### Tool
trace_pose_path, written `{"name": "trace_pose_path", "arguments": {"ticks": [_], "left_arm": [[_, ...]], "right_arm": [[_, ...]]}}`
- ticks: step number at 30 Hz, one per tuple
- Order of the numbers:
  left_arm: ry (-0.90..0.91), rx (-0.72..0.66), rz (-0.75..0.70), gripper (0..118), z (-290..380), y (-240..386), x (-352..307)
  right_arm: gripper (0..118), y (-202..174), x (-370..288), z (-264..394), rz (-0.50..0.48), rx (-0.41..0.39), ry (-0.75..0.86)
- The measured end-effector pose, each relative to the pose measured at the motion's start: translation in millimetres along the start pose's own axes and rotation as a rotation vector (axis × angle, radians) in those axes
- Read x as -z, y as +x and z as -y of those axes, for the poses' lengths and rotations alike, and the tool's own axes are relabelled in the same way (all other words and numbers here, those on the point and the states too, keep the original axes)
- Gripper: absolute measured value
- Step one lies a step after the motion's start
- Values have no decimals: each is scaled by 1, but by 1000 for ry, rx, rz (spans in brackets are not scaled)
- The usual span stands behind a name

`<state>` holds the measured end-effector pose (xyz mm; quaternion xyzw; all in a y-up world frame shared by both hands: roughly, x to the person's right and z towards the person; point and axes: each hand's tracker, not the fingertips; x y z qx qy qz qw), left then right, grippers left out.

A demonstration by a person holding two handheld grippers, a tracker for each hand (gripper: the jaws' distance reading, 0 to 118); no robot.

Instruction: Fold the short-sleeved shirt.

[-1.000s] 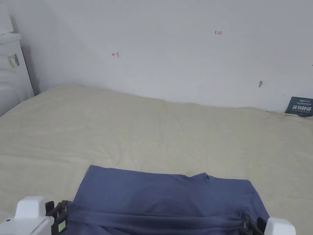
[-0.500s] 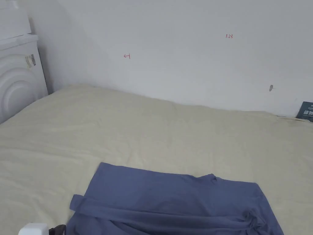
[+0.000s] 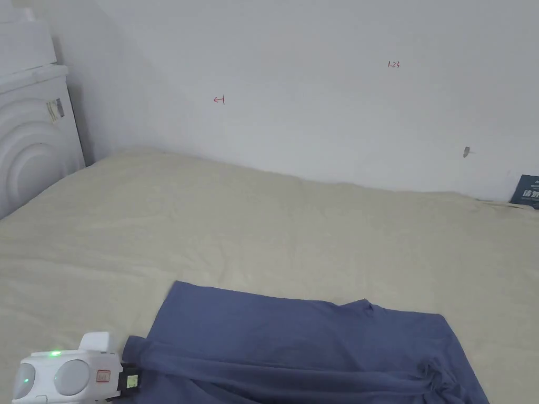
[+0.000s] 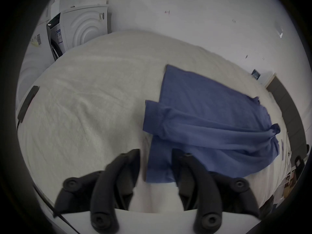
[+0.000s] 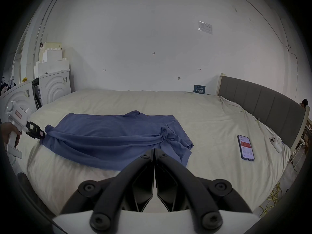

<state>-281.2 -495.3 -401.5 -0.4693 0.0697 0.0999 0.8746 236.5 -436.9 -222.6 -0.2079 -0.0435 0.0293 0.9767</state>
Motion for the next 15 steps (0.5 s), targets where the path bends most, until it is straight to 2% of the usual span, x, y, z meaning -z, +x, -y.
{"name": "trace_pose_path", "arguments": {"ticks": [2,3,6,8,10,14,15], "left_arm": [[-75,47,5,61,7,23,-6],[-93,56,-18,63,8,26,-2],[-84,55,-67,63,6,37,0],[-86,85,-118,57,10,52,-1],[-75,174,-148,46,17,66,-1],[-81,218,-135,1,26,73,-8],[-83,275,-149,0,27,75,-9]], "right_arm": [[1,1,1,1,4,3,-2],[1,2,1,2,3,3,-6],[1,4,3,4,8,6,-18],[1,7,6,6,11,11,-32],[1,10,9,8,10,21,-50],[1,19,20,12,13,48,-92],[1,21,22,13,11,50,-100]]}}
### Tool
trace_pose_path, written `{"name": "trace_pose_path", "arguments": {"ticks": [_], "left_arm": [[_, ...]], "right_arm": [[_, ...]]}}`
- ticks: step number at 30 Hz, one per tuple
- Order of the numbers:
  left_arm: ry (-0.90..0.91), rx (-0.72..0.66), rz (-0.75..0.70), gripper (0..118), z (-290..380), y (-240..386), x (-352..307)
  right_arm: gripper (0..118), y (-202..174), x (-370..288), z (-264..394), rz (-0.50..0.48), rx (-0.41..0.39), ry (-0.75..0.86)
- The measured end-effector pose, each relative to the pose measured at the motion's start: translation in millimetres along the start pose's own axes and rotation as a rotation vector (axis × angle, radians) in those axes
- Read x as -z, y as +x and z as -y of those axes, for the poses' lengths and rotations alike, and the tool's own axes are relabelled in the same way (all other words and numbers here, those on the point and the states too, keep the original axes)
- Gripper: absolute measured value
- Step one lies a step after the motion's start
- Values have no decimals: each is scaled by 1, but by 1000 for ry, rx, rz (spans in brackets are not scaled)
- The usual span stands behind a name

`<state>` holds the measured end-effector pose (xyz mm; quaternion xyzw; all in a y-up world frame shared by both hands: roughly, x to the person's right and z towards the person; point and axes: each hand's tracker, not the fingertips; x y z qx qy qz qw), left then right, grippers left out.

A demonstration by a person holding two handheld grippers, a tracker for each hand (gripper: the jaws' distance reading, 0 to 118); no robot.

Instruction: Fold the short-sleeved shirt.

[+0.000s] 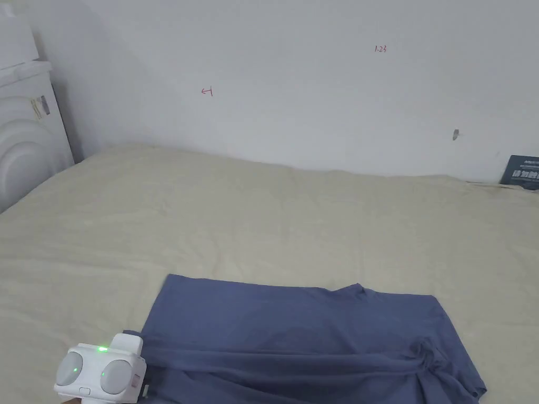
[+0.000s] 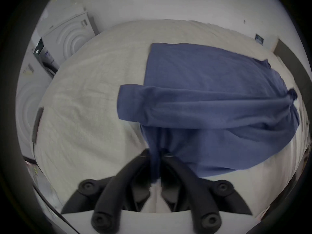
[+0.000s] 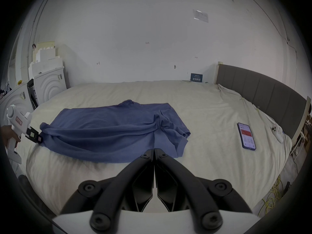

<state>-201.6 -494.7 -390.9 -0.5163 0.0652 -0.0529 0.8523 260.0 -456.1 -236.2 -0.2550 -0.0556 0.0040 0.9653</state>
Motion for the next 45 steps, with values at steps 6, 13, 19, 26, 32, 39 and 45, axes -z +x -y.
{"name": "trace_pose_path", "arguments": {"ticks": [6,13,19,26,32,39,45], "left_arm": [[81,-27,51,0,17,-5,-51],[174,-42,78,0,33,-12,-89],[166,-75,99,0,29,-24,-76],[152,-101,111,0,29,-29,-73],[152,-109,125,0,34,-35,-61],[245,-146,143,0,29,-46,-88],[275,-152,163,0,44,-56,-120]], "right_arm": [[1,24,21,-4,8,5,-61],[1,53,74,-28,-66,27,-165],[58,49,133,-43,-98,40,-346],[29,40,162,-22,-54,-59,-454],[4,48,145,-13,-95,15,-374],[3,49,98,-36,-85,-14,-242],[3,54,46,-39,-38,-54,-223]]}}
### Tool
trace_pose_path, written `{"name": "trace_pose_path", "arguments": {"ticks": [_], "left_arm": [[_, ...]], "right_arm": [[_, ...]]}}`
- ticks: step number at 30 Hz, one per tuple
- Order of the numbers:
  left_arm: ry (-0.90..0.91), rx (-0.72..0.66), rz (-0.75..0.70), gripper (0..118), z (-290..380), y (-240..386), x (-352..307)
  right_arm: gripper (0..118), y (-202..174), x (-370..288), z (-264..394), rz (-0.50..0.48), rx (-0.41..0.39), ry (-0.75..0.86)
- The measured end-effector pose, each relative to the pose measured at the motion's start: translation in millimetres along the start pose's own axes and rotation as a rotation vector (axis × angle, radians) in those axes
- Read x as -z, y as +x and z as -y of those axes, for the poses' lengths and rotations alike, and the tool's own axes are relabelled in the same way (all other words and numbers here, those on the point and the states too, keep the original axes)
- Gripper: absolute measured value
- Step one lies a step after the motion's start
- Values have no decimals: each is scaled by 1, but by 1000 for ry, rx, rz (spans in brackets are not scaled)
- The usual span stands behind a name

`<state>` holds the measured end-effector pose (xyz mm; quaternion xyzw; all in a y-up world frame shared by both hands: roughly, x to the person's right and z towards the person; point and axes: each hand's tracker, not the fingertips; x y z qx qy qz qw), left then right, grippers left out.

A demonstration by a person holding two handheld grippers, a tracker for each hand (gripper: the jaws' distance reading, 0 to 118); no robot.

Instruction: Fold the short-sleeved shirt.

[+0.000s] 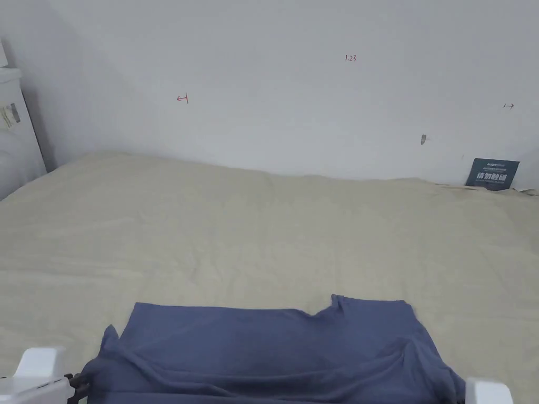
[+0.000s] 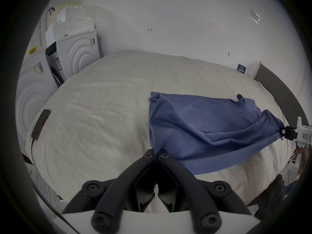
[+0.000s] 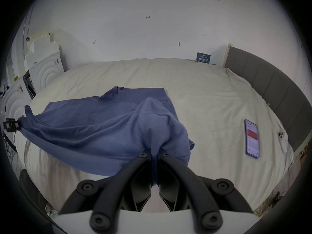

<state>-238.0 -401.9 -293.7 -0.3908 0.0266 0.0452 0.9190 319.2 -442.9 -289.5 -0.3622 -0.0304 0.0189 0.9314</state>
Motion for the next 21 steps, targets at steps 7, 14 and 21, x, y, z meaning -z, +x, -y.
{"name": "trace_pose_path", "arguments": {"ticks": [7,14,21], "left_arm": [[-139,-22,13,0,65,-8,-15],[-237,-16,-30,0,113,-9,4],[-232,27,-59,0,108,-6,8]], "right_arm": [[3,-2,-38,61,54,-36,-135],[3,-15,-23,110,147,-84,-228],[4,-31,-20,114,203,-144,-209]]}}
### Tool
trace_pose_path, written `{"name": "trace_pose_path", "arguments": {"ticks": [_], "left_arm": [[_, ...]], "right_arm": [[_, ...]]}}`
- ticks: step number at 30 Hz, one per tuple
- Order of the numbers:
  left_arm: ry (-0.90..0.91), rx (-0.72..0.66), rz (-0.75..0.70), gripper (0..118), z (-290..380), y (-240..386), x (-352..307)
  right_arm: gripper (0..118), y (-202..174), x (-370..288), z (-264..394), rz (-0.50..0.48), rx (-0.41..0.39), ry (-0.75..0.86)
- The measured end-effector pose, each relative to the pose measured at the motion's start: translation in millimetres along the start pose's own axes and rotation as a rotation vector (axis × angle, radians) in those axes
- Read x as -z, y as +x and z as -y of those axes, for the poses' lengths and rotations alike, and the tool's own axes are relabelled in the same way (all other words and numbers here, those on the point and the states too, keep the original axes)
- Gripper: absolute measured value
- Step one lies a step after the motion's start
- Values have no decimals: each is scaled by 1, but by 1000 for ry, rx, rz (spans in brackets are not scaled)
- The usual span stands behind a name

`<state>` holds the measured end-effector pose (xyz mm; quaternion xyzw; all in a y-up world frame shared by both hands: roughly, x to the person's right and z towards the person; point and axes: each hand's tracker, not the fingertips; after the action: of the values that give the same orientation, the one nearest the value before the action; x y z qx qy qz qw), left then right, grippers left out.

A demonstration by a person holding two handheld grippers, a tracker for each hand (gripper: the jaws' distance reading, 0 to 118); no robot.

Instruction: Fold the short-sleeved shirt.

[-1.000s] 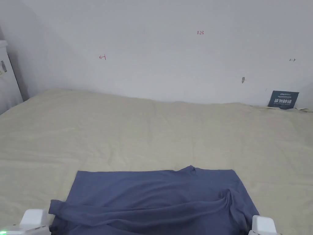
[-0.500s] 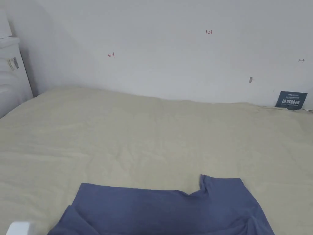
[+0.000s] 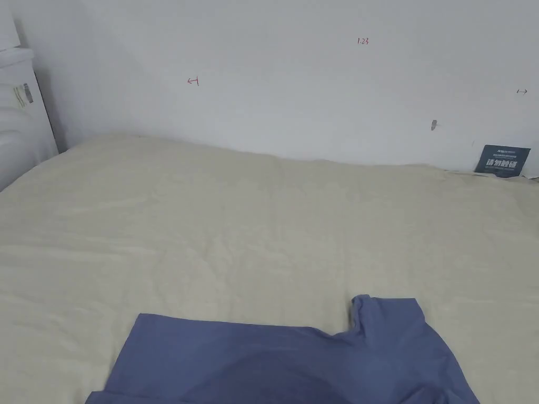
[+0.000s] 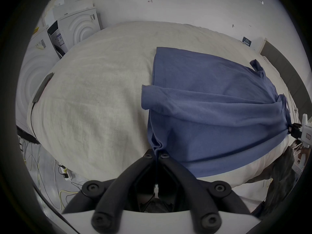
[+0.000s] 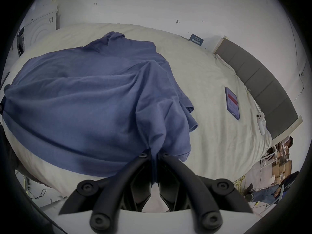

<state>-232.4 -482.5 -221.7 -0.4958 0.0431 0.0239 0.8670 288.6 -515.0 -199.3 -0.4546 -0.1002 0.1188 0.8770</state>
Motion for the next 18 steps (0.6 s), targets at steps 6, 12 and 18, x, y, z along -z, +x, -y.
{"name": "trace_pose_path", "arguments": {"ticks": [6,12,18], "left_arm": [[31,-19,35,2,4,0,-17],[219,-106,74,49,1,-11,-59],[436,-52,59,40,-15,4,-78]], "right_arm": [[20,13,-18,0,-76,80,43],[48,21,-63,-14,-105,165,182],[5,0,-89,-35,-171,165,379]]}}
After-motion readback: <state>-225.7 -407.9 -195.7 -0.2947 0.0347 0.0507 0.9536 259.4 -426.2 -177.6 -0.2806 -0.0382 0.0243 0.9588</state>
